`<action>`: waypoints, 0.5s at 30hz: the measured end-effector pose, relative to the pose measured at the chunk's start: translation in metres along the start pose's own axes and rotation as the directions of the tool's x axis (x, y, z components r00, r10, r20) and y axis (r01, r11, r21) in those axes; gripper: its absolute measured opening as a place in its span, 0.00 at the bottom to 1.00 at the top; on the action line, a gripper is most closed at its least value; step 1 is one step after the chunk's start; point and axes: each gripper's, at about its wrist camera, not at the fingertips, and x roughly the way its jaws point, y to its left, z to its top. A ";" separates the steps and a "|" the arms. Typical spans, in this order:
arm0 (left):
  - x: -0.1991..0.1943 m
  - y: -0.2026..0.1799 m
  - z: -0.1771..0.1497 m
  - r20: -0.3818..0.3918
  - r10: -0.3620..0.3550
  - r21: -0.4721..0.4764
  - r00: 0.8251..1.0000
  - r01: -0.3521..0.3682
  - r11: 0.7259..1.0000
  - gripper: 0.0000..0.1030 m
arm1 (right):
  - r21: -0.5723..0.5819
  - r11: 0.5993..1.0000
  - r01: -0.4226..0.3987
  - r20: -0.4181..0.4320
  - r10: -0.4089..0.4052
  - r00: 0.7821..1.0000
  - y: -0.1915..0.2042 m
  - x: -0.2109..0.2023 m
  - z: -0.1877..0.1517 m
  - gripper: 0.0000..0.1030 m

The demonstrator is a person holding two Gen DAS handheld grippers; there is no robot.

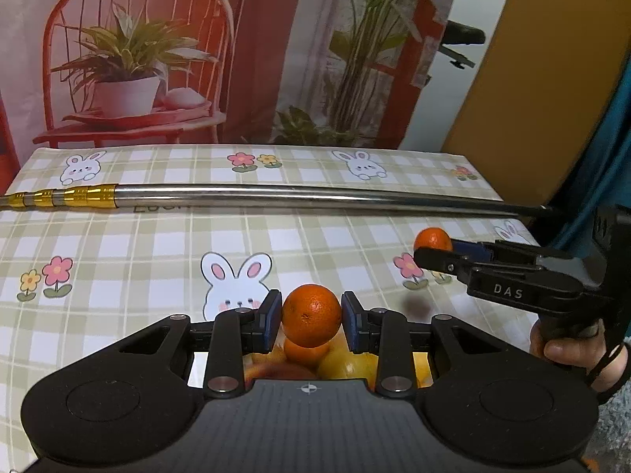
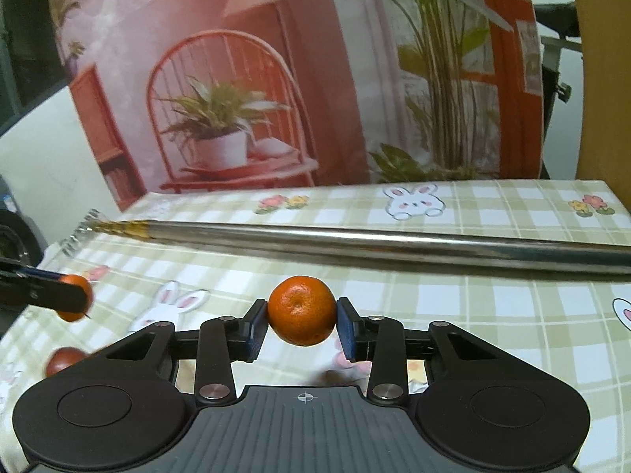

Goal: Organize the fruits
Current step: 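Carry both mandarins over the white plate with the left and right tools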

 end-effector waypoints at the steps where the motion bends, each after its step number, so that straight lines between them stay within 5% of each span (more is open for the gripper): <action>1: -0.002 0.000 -0.003 0.002 -0.004 0.001 1.000 0.004 1.000 0.34 | -0.004 1.000 -0.008 0.005 0.008 1.000 0.005 -0.005 0.000 0.33; 15: -0.005 -0.007 -0.033 -0.010 -0.056 0.023 0.998 0.057 0.998 0.33 | -0.075 0.996 -0.054 0.003 0.055 0.998 0.066 -0.056 -0.021 0.33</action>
